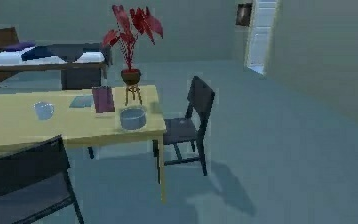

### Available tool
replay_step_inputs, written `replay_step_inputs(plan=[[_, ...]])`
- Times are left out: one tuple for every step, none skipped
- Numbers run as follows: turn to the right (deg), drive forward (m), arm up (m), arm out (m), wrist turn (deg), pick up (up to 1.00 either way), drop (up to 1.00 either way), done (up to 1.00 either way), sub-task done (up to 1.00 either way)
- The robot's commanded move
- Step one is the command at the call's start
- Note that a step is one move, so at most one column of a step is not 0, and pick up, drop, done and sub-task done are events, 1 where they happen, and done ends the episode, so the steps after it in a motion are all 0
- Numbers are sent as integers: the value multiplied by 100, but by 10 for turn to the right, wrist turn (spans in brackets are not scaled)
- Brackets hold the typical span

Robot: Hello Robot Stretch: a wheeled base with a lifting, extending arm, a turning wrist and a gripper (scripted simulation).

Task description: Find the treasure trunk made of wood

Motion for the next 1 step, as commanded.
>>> replay_step_inputs(plan=[[0,5,0,0,0,0,0,0,0]])
